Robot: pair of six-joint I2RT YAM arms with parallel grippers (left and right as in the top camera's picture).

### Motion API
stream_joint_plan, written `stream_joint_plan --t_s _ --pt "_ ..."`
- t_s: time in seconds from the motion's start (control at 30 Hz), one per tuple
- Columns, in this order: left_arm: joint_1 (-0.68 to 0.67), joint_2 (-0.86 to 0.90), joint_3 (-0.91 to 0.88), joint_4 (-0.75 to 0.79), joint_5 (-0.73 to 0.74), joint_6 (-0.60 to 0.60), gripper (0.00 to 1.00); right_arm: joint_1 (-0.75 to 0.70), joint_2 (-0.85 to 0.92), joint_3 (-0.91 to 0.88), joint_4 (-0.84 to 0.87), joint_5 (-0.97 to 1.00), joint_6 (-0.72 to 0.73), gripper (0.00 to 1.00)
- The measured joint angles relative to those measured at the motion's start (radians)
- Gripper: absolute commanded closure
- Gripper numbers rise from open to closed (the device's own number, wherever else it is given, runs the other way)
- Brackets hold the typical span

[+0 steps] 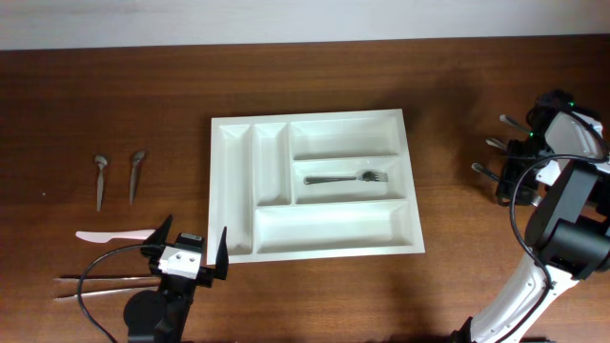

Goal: Pack container
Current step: 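Move the right gripper back over the remaining fork on the right, then grasp the second silver fork with the right gripper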

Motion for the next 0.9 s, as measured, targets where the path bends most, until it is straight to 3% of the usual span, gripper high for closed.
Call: stream_joint_plan --t_s 0.5,0.57,0.9 --pt "0.0 0.0 0.0 0.0 0.0 0.0 0.01 0.002 0.0 -0.027 0.024 0.003 -0.001 0.0" --pt "0.0 0.0 0.0 0.0 0.0 0.0 0.01 0.002 0.0 -0.027 0.024 0.002 0.0 0.05" --pt "0.0 0.0 0.0 0.0 0.0 0.0 0.01 0.002 0.0 -0.03 0.051 0.003 0.026 0.01"
